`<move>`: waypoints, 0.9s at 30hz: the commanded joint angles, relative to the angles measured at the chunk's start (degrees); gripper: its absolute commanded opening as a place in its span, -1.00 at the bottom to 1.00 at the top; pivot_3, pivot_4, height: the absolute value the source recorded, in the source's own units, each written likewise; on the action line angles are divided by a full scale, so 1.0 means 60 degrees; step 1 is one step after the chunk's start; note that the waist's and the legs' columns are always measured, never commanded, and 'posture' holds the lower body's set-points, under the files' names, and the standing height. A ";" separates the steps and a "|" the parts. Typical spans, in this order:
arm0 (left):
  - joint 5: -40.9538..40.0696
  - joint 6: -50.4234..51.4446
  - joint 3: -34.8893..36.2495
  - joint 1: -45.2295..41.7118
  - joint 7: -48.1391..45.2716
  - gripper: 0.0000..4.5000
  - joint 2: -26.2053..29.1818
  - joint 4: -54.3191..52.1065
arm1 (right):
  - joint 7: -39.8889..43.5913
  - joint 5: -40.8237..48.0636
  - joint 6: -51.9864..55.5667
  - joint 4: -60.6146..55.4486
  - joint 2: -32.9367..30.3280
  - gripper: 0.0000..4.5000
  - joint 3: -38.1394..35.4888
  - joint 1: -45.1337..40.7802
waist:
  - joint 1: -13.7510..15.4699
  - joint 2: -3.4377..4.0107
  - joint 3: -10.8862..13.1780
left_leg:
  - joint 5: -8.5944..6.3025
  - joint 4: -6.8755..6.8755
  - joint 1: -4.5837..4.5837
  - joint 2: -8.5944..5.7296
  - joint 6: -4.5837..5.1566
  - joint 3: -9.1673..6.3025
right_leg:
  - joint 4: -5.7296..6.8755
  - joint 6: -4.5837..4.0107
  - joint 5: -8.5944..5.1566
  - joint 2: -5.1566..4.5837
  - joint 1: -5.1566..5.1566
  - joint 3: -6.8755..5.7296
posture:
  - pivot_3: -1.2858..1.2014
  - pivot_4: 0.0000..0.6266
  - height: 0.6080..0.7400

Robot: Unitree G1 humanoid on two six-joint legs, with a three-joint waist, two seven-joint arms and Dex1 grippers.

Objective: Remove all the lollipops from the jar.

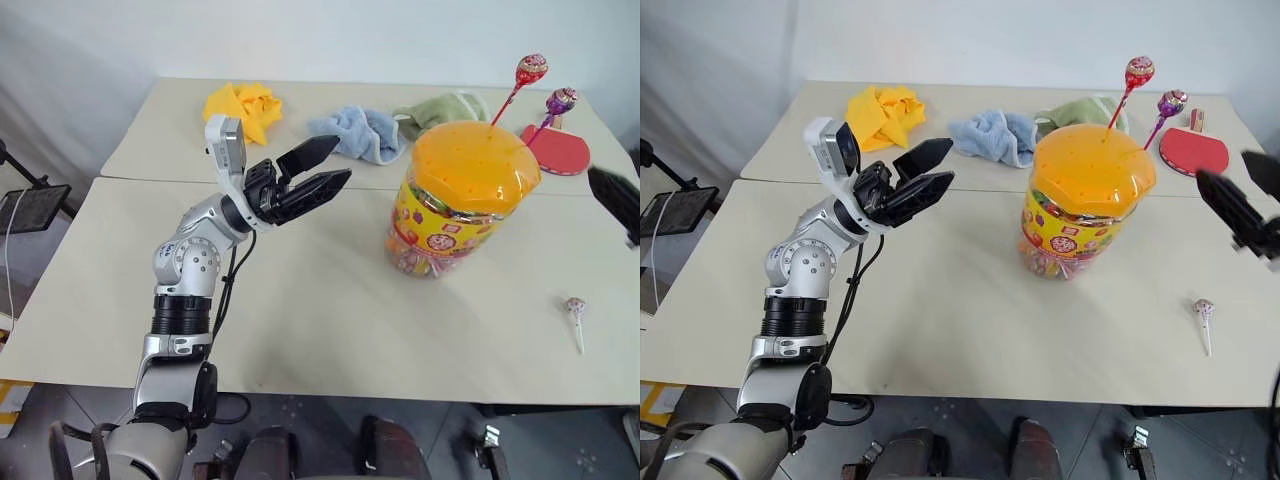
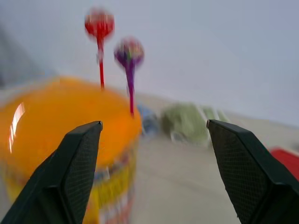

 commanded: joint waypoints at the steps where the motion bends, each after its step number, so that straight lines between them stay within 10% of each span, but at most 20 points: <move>1: -0.0314 0.0069 0.0229 -0.0349 0.0393 1.00 -0.0210 -0.0079 | -0.0268 0.0196 0.0350 0.0219 -0.0086 0.66 0.0365 -0.0579 | 0.0056 -0.0002 0.0001 | 0.0000 0.0002 -0.0010 -0.0002 0.0000 -0.0021 | 0.0001 0.0002 0.0001 0.0000 0.0000 -0.0012 | 0.03 -0.52 1.00; 13: -0.0324 -0.0157 0.0247 -0.0430 0.0862 1.00 -0.0940 -0.0190 | 0.0202 -0.0738 0.0115 0.1494 -0.0012 0.66 0.1642 -0.1836 | -0.0020 -0.0002 0.0001 | 0.0000 0.0006 -0.0039 -0.0013 0.0002 -0.0040 | -0.0018 0.0040 0.0022 -0.0004 -0.0002 -0.0034 | 0.03 -0.52 1.00; 17: -0.0320 -0.0161 0.0223 -0.0438 0.0873 1.00 -0.0993 -0.0197 | 0.0346 -0.0961 -0.0049 0.1826 0.0064 0.11 0.1893 -0.2242 | -0.0041 -0.0002 0.0001 | 0.0000 0.0007 -0.0034 -0.0011 0.0001 -0.0034 | -0.0014 0.0040 0.0022 -0.0003 -0.0002 -0.0029 | 0.03 -0.52 1.00; 27: -0.0333 -0.0142 0.0204 -0.0496 0.0814 1.00 -0.0982 -0.0178 | 0.0617 -0.1174 -0.0172 0.2454 0.0233 0.11 0.2151 -0.2920 | -0.0013 -0.0002 0.0001 | 0.0000 0.0005 -0.0039 -0.0012 0.0001 -0.0040 | -0.0019 0.0040 0.0022 -0.0004 -0.0002 -0.0034 | 0.03 -0.52 1.00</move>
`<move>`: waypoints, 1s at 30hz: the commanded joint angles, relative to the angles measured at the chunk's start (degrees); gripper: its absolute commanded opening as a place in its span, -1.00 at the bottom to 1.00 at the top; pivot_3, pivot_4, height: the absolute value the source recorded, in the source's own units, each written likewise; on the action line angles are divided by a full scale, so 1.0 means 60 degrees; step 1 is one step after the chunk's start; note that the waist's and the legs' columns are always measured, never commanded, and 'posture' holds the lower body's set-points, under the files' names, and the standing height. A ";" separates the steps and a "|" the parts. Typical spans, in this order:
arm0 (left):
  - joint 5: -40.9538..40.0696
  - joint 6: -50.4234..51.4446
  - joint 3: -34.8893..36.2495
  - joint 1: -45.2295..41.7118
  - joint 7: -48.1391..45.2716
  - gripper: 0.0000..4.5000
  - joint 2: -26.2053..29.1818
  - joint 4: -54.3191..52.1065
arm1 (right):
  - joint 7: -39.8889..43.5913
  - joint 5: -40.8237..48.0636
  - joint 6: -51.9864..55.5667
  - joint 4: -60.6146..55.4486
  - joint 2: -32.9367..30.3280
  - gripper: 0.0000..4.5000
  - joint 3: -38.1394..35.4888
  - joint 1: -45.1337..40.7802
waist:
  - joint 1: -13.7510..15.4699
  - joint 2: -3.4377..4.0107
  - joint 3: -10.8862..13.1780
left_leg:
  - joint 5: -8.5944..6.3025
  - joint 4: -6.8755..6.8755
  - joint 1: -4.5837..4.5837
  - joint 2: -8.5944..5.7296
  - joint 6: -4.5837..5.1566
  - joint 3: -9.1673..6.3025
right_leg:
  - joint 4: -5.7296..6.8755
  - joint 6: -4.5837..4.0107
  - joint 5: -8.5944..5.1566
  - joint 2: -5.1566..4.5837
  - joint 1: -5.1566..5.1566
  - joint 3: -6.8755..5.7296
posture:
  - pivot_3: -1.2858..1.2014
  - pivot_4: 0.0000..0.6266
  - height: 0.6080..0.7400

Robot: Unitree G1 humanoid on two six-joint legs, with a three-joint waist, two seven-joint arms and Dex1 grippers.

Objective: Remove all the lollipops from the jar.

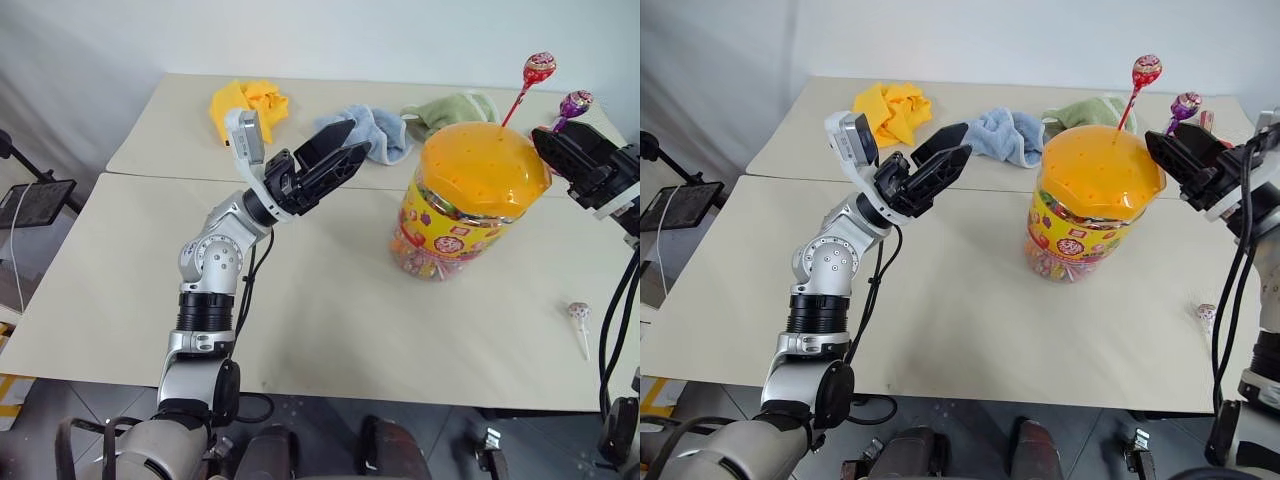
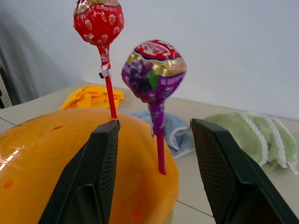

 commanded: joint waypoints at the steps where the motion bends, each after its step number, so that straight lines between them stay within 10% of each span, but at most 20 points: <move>1: -0.0214 -0.0108 0.0053 -0.0271 -0.0069 1.00 -0.0025 -0.0274 | 0.0060 -0.0066 -0.0112 -0.0034 0.0025 0.03 -0.0055 -0.0115 | -0.0013 0.0000 0.0000 | 0.0000 -0.0001 0.0000 0.0000 0.0000 0.0000 | 0.0000 0.0000 0.0000 0.0000 0.0000 -0.0001 | 0.03 -0.52 1.00; 10: -0.0368 -0.0031 0.0065 -0.0390 -0.0126 1.00 -0.0104 -0.0210 | 0.0272 0.0359 -0.0118 -0.0167 -0.0057 -0.98 -0.0559 -0.0193 | -0.0006 0.0000 0.0000 | 0.0000 -0.0001 -0.0001 0.0000 0.0000 0.0000 | -0.0001 0.0000 0.0000 0.0000 0.0000 -0.0001 | 0.03 -0.52 1.00; 19: 0.0537 -0.0878 -0.0850 -0.0209 -0.2005 1.00 0.0677 -0.0245 | -0.0453 0.1304 0.0764 0.0122 -0.1174 -0.98 -0.2652 -0.0129 | 0.0032 0.0000 0.0000 | 0.0000 -0.0006 -0.0010 -0.0002 0.0000 -0.0002 | -0.0007 0.0000 0.0000 -0.0001 -0.0004 -0.0009 | 0.03 -0.52 1.00; 22: 0.1468 -0.1554 -0.1741 0.0034 -0.3036 1.00 0.1240 -0.0230 | -0.0555 0.0456 0.1803 0.0449 -0.2259 -0.98 -0.2736 0.1260 | 0.0057 -0.0001 0.0000 | 0.0000 -0.0009 -0.0012 -0.0002 0.0000 -0.0008 | -0.0008 0.0000 0.0000 -0.0001 -0.0003 -0.0016 | 0.03 -0.52 1.00; 26: 0.2708 -0.2486 -0.2964 0.0147 -0.4293 1.00 0.1968 0.0143 | 0.0059 -0.2298 0.2243 -0.0363 -0.3434 -0.98 -0.1221 0.6487 | 0.0143 -0.0025 -0.0007 | -0.0002 -0.0028 -0.0013 0.0003 -0.0002 -0.0007 | -0.0026 0.0000 0.0000 0.0003 -0.0002 -0.0030 | 0.03 -0.52 1.00; 30: 0.2515 -0.2233 -0.2849 0.0118 -0.4159 1.00 0.1794 0.0081 | -0.0268 -0.2859 0.1892 -0.0364 -0.2891 -0.98 -0.0750 0.7180 | 0.0014 0.0023 -0.0005 | 0.0003 0.0001 -0.0033 -0.0012 0.0021 0.0046 | -0.0049 0.0000 0.0000 -0.0015 -0.0017 0.0016 | 0.03 -0.52 1.00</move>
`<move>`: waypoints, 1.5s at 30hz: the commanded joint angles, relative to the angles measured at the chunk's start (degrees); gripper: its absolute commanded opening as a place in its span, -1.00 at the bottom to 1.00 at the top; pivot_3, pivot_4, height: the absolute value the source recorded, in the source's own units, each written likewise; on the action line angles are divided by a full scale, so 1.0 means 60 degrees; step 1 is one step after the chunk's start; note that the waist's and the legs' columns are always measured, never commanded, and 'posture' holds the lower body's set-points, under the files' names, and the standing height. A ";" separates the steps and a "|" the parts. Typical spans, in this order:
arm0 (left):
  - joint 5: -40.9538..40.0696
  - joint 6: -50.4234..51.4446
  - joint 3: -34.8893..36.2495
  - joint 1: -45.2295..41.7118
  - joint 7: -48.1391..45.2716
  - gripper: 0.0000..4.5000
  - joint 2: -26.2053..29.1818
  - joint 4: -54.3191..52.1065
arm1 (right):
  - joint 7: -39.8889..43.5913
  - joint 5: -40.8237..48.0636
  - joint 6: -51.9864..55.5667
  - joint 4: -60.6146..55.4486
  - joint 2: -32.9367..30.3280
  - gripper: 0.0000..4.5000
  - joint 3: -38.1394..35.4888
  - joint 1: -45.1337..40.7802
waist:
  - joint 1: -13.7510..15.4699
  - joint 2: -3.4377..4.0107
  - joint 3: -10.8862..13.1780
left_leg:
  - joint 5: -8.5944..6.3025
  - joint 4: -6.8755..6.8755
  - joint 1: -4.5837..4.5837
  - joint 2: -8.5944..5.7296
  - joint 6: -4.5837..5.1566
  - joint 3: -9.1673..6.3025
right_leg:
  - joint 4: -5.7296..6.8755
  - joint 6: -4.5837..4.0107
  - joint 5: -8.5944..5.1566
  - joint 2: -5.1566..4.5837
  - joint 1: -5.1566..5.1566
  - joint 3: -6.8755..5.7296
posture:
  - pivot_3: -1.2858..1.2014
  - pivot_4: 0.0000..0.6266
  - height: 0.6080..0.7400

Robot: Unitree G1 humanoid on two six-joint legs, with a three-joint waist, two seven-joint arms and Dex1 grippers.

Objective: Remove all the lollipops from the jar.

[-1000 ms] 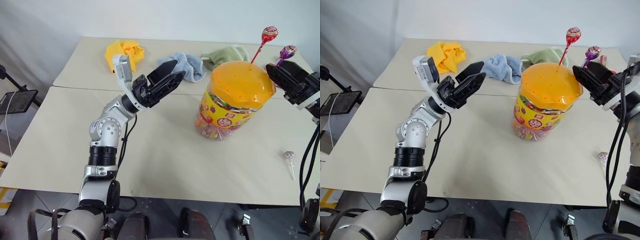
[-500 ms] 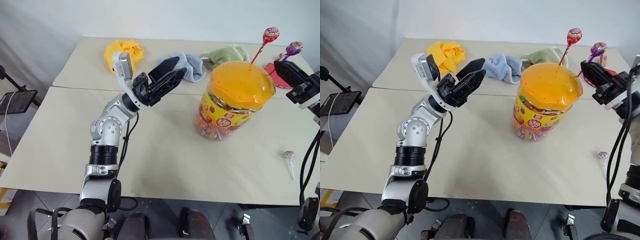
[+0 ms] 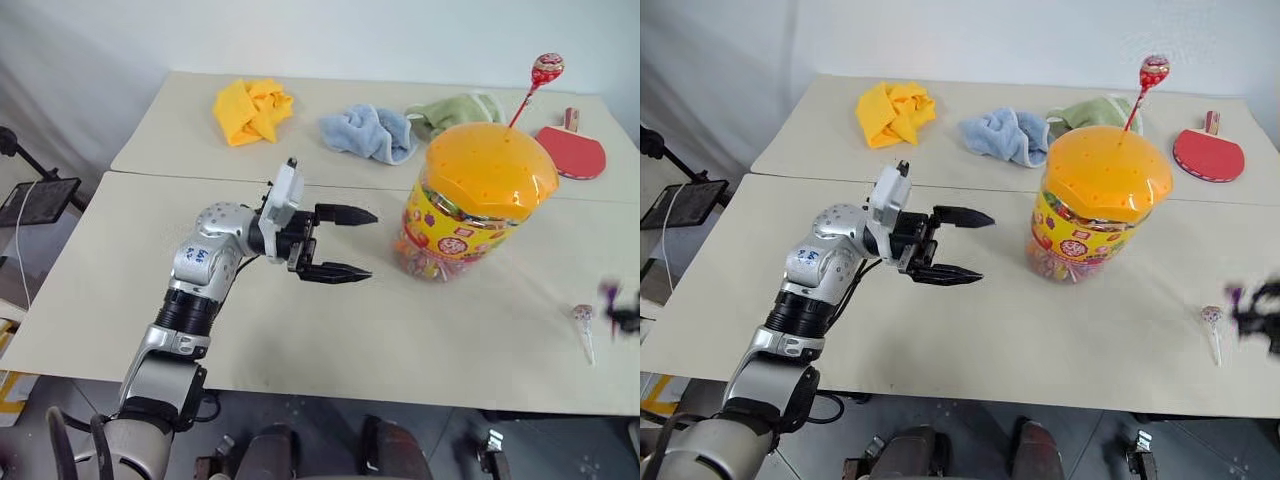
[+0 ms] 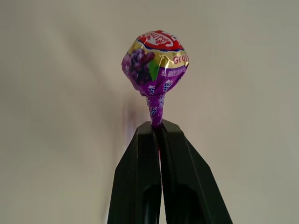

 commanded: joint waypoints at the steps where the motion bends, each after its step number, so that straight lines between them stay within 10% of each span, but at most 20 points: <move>1: -0.0116 0.0042 0.0034 -0.0098 0.0018 1.00 -0.0189 -0.0315 | -0.0231 -0.0510 -0.0461 -0.0233 0.0212 -0.98 -0.0171 -0.0131 | -0.0127 0.0013 -0.0004 | 0.0003 0.0013 0.0003 -0.0001 0.0005 0.0013 | 0.0001 0.0000 0.0000 -0.0002 0.0000 0.0017 | 0.03 -0.52 1.00; 6: -0.0236 0.0318 0.0198 -0.0088 0.0175 1.00 -0.0268 -0.0455 | 0.0134 -0.0677 -0.0702 0.0077 0.0609 -0.68 -0.0070 -0.0031 | -0.0138 0.0009 -0.0002 | 0.0005 -0.0002 0.0059 0.0020 -0.0001 0.0033 | 0.0028 -0.0011 0.0006 0.0015 0.0014 0.0042 | 0.03 -0.52 1.00; 14: -0.0841 0.0837 0.0974 -0.0164 0.0693 1.00 -0.0518 -0.0372 | 0.1630 0.0126 -0.2768 -0.0438 0.0990 0.44 -0.1878 -0.0470 | -0.0078 0.0004 0.0001 | 0.0003 -0.0008 0.0049 0.0012 -0.0003 0.0028 | 0.0017 -0.0007 0.0008 0.0013 0.0012 0.0037 | 0.03 -0.52 1.00; 19: -0.1910 0.1630 0.2379 -0.0542 0.2474 1.00 -0.1263 -0.0043 | 0.1230 0.2459 -0.1835 -0.0946 0.1058 0.44 -0.2151 -0.4047 | -0.0178 0.0009 0.0005 | 0.0004 0.0003 0.0069 0.0022 -0.0001 -0.0007 | 0.0024 -0.0006 0.0015 0.0014 0.0013 0.0074 | 0.03 -0.52 1.00; 28: -0.2264 0.2222 0.2715 -0.0745 0.3503 1.00 -0.1752 -0.0133 | -0.0290 0.2249 -0.0300 -0.0083 0.1804 0.44 0.0781 -0.8377 | -0.0040 -0.0011 0.0011 | 0.0001 0.0003 0.0014 0.0011 -0.0014 -0.0031 | 0.0043 -0.0001 0.0019 0.0011 -0.0007 0.0003 | 0.03 -0.52 1.00; 45: -0.2615 0.2352 0.3040 -0.0807 0.4029 1.00 -0.2063 -0.0269 | 0.0522 0.1817 -0.0235 0.0572 0.2710 0.44 0.1991 -1.0204 | -0.0362 -0.0008 0.0009 | 0.0006 0.0020 -0.0073 0.0017 -0.0017 -0.0040 | 0.0076 0.0004 0.0022 0.0011 -0.0099 -0.0032 | 0.03 -0.52 1.00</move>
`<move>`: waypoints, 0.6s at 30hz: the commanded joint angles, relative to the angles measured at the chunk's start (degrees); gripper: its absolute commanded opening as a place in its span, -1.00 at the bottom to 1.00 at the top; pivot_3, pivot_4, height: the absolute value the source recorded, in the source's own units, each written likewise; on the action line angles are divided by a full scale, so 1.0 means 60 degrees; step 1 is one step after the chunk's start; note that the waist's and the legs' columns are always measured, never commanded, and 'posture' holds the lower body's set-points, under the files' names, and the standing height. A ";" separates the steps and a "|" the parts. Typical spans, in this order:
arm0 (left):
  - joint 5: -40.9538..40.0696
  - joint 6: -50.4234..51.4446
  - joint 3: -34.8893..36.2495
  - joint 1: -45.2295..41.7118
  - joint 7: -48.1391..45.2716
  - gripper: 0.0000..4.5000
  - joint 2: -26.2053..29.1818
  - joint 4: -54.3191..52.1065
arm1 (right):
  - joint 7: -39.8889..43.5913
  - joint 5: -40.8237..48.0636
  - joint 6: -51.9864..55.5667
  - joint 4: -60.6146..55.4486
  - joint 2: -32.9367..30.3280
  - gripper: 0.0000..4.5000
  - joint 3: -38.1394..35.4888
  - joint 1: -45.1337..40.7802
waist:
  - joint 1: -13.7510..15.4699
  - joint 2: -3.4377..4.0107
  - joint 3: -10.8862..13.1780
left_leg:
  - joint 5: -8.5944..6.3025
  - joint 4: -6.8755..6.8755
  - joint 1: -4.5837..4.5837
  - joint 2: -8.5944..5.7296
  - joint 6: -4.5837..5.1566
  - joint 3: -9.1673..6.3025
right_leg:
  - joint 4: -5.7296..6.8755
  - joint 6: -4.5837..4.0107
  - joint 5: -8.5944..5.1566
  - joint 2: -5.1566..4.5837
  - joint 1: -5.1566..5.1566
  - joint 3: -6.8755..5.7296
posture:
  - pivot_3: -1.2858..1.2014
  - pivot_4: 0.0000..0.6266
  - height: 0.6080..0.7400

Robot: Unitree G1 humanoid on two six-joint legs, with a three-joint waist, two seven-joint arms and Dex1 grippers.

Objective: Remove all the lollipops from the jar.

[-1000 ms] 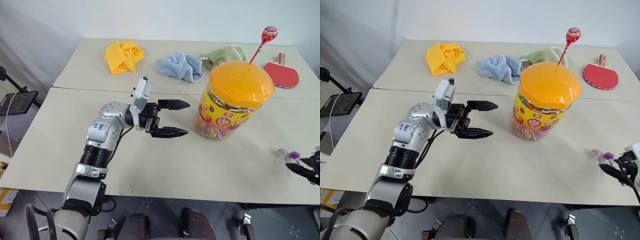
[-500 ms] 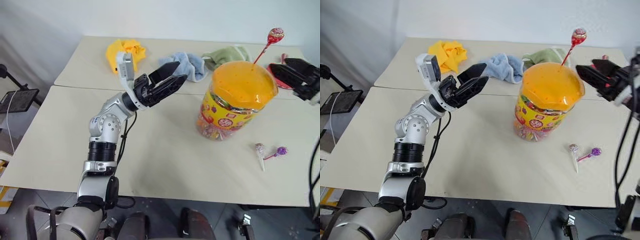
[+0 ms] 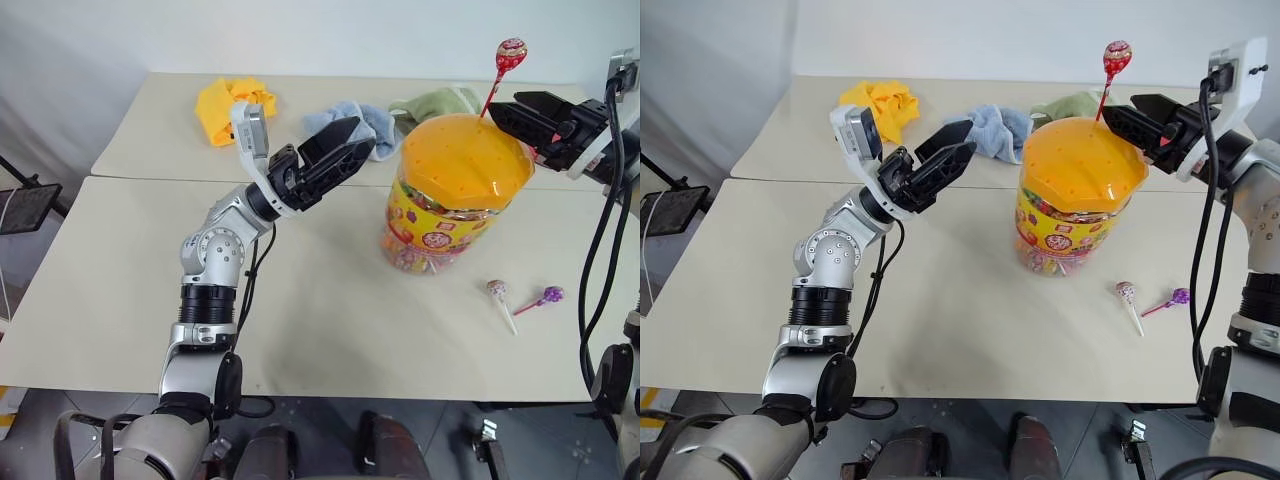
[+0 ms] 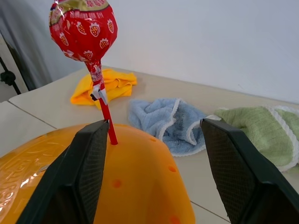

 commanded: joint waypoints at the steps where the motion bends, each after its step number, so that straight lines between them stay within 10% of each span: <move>1: -0.0275 0.0012 0.0028 -0.0176 0.0051 1.00 -0.0039 -0.0359 | 0.0385 -0.0045 -0.0106 -0.0124 -0.0216 0.44 -0.0053 -0.0097 | -0.0003 0.0000 0.0000 | 0.0000 -0.0002 0.0000 0.0000 0.0000 0.0000 | 0.0000 0.0000 0.0000 0.0000 -0.0001 0.0000 | 0.03 -0.52 1.00; 18: -0.0555 0.0026 0.0303 -0.0433 0.0286 1.00 -0.0217 -0.0110 | 0.1566 -0.0401 -0.0487 0.0742 -0.0684 0.44 -0.0127 -0.0299 | 0.0023 -0.0001 0.0001 | 0.0000 0.0003 -0.0007 -0.0003 0.0000 0.0002 | -0.0003 0.0000 0.0000 -0.0002 -0.0003 0.0001 | 0.03 -0.52 1.00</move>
